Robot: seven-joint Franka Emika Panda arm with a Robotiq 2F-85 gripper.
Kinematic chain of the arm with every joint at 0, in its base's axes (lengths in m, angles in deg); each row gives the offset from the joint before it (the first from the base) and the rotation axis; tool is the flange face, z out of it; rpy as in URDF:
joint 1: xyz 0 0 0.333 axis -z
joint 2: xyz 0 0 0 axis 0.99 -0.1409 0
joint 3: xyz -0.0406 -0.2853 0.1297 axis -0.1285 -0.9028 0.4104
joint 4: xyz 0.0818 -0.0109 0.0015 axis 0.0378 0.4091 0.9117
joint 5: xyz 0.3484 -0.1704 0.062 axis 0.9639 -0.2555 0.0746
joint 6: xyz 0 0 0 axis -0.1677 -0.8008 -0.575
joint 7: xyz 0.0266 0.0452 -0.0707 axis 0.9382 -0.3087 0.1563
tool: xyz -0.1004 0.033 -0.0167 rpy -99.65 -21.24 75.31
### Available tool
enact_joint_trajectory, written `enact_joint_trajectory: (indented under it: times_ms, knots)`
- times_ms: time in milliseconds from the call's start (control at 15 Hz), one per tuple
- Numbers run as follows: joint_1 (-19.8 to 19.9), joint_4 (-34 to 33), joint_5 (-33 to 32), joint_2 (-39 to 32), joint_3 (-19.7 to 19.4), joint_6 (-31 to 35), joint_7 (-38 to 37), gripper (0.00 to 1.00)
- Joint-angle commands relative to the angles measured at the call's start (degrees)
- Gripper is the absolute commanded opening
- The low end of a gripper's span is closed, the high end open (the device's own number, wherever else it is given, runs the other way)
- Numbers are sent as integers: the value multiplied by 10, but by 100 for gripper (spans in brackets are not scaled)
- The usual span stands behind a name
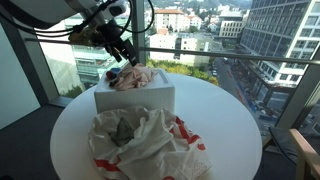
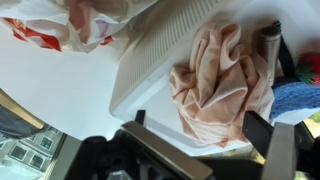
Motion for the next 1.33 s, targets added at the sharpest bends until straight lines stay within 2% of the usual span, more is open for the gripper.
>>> enact_joint_trajectory:
  times_ms: [0, 200, 467, 533, 600, 800, 1000, 1200, 1267]
  knots:
    - [-1, -110, 11, -110, 0, 43, -48, 100]
    - [-8, -171, 13, -187, 0, 54, -75, 100]
    - [-19, -226, 16, -272, 5, 44, -77, 100]
    - [-70, -229, 52, -280, -47, 54, -49, 75]
    - [-74, -232, 70, -288, -47, 53, -37, 73]
    - [-107, -227, 101, -275, -77, 54, -16, 49]
    - [-128, -207, 115, -228, -92, 44, 0, 27]
    - [-162, -186, 71, -164, -120, 2, -4, 5]
    - [-171, -178, 49, -138, -126, -18, -12, 1]
